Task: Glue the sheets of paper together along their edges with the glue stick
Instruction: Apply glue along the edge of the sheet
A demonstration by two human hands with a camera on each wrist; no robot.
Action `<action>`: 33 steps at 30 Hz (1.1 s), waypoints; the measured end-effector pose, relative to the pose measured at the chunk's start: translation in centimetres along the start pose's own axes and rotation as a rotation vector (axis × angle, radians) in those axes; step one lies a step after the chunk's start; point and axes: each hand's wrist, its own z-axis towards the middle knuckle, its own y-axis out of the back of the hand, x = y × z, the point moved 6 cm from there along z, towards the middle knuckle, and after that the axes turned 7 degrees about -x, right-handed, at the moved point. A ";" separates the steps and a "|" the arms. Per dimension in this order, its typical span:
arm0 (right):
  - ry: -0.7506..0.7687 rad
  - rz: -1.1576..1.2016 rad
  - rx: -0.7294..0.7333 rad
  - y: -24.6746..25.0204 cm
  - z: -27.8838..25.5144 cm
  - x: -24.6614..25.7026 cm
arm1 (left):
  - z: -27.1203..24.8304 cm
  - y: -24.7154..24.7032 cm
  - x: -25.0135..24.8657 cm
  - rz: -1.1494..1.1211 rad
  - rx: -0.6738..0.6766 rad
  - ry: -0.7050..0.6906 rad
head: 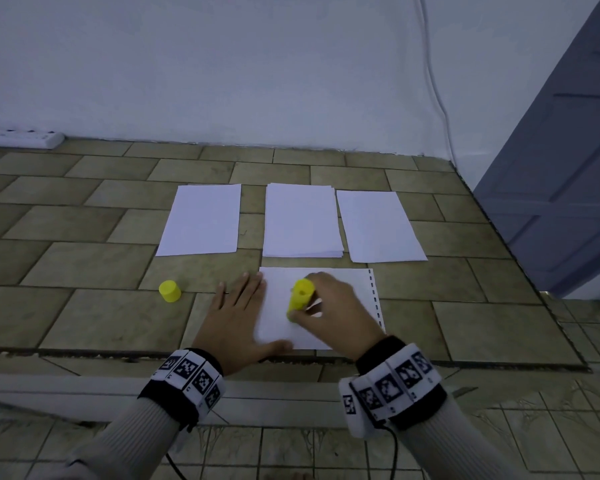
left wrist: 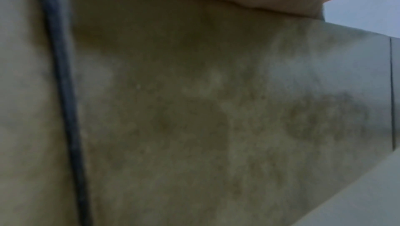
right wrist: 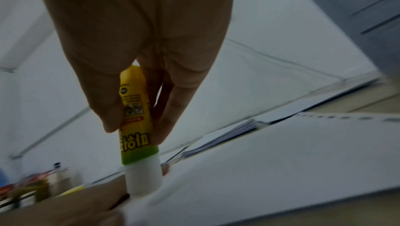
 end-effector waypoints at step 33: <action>-0.076 -0.160 -0.061 9.1 -4.0 -7.5 | -0.1 -0.2 0.1 0.062 0.020 -0.004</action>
